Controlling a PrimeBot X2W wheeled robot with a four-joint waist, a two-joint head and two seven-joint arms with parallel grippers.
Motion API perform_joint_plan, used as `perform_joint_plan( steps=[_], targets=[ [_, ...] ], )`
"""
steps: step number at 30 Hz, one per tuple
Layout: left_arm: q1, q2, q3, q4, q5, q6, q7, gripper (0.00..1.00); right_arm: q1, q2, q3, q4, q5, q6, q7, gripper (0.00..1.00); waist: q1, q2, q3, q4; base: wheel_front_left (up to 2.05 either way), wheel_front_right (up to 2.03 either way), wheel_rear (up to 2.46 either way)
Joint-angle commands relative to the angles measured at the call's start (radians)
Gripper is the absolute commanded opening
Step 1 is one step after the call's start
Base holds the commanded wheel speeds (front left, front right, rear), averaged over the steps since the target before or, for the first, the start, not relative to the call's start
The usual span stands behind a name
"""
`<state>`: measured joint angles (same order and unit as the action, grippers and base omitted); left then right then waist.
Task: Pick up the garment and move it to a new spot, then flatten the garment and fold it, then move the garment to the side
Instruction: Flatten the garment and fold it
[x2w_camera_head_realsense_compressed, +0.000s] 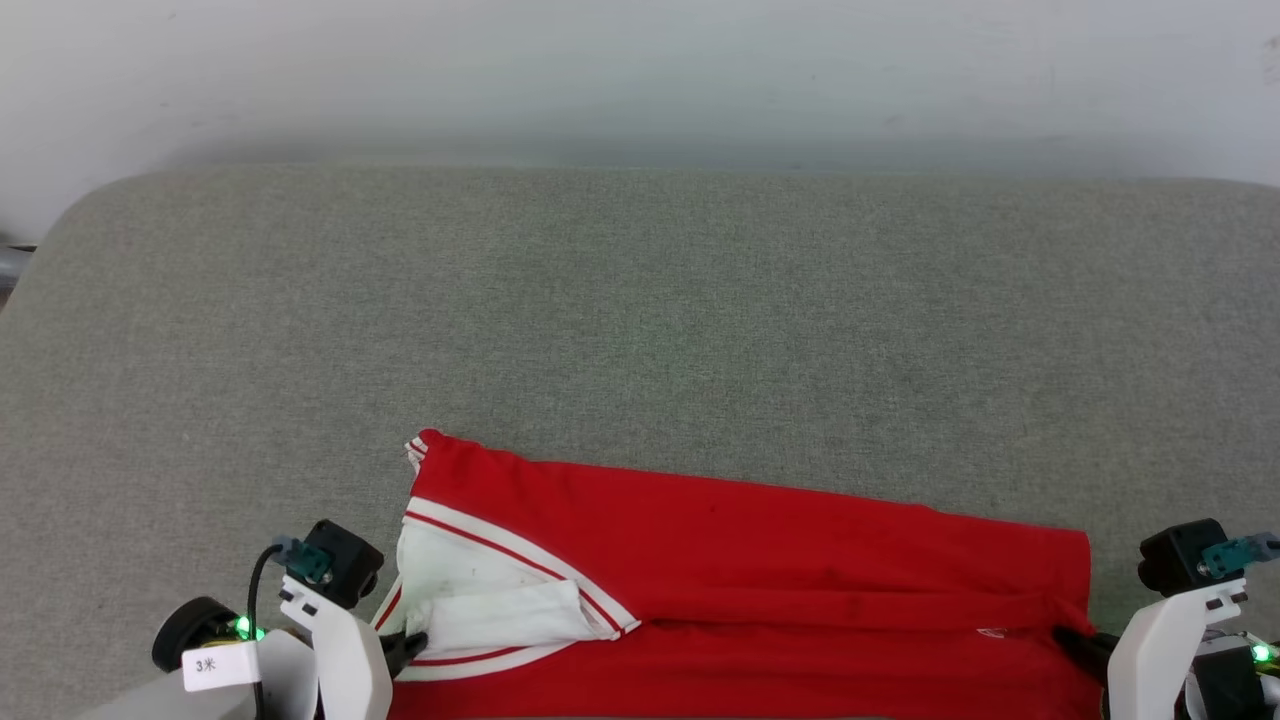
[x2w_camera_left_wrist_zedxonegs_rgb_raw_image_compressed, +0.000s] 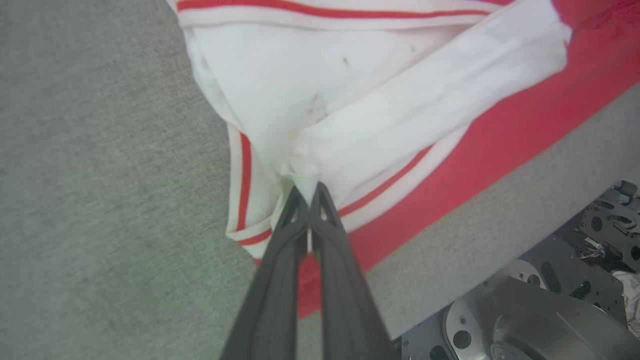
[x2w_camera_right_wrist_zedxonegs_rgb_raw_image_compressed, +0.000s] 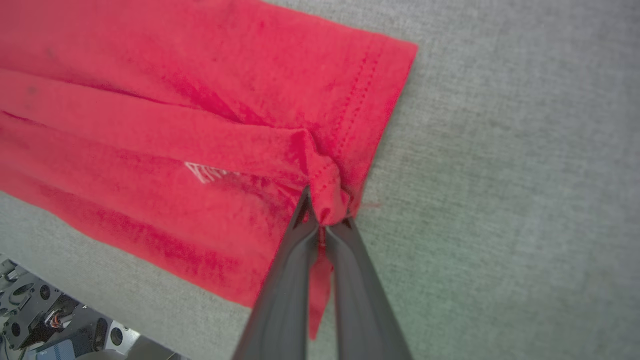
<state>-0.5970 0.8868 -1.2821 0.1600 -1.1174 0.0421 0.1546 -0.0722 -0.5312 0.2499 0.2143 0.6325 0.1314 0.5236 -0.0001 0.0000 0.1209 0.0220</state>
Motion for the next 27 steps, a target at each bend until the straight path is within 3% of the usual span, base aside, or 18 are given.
perform_joint_plan(
  steps=[1, 6, 7, 8, 12, 14, 20, 27],
  targets=[
    [0.028, -0.026, 0.002, 0.037, -0.016, -0.014, -0.011, 0.00, 0.006, 0.015, 0.012, 0.030, -0.010, -0.002, -0.001, 0.00, 0.0001, 0.0000, 0.007, -0.003, 0.00, 0.00, 0.00],
    [0.048, -0.062, 0.005, 0.097, -0.023, -0.023, -0.040, 0.00, -0.006, 0.032, 0.019, 0.081, -0.010, -0.002, -0.026, 0.00, 0.0001, 0.0000, 0.008, -0.003, 0.00, 0.00, 0.00],
    [0.053, -0.068, 0.012, 0.108, -0.028, -0.019, -0.055, 0.85, -0.010, 0.037, 0.014, 0.086, -0.004, -0.002, -0.038, 0.35, 0.0001, 0.0000, 0.004, -0.003, 0.00, 0.00, 0.00],
    [0.056, -0.070, 0.018, 0.117, -0.027, -0.016, -0.072, 1.00, -0.013, 0.035, 0.010, 0.087, -0.002, -0.002, -0.050, 1.00, 0.0001, 0.0000, 0.000, -0.003, 0.00, 0.00, 0.00],
    [0.074, -0.068, 0.049, 0.128, -0.029, 0.001, -0.160, 1.00, 0.001, 0.033, -0.017, 0.044, 0.035, -0.002, -0.095, 1.00, 0.0001, 0.0000, -0.026, -0.001, 0.00, 0.00, 0.00],
    [0.082, -0.062, 0.066, 0.118, -0.018, 0.035, -0.209, 1.00, 0.016, 0.021, -0.031, 0.011, 0.054, -0.001, -0.102, 1.00, 0.0001, 0.0000, -0.040, 0.000, 0.00, 0.00, 0.00],
    [0.111, -0.039, 0.135, 0.057, 0.008, 0.159, -0.364, 1.00, 0.047, -0.027, -0.092, -0.110, 0.115, -0.001, -0.068, 1.00, 0.0001, 0.0000, -0.060, 0.009, 0.00, 0.00, 0.00],
    [0.149, -0.038, 0.263, -0.036, 0.099, 0.312, -0.419, 1.00, 0.044, -0.081, -0.179, -0.132, 0.178, -0.001, 0.049, 1.00, 0.0001, 0.0000, -0.060, 0.035, 0.00, 0.00, 0.00]
  ],
)
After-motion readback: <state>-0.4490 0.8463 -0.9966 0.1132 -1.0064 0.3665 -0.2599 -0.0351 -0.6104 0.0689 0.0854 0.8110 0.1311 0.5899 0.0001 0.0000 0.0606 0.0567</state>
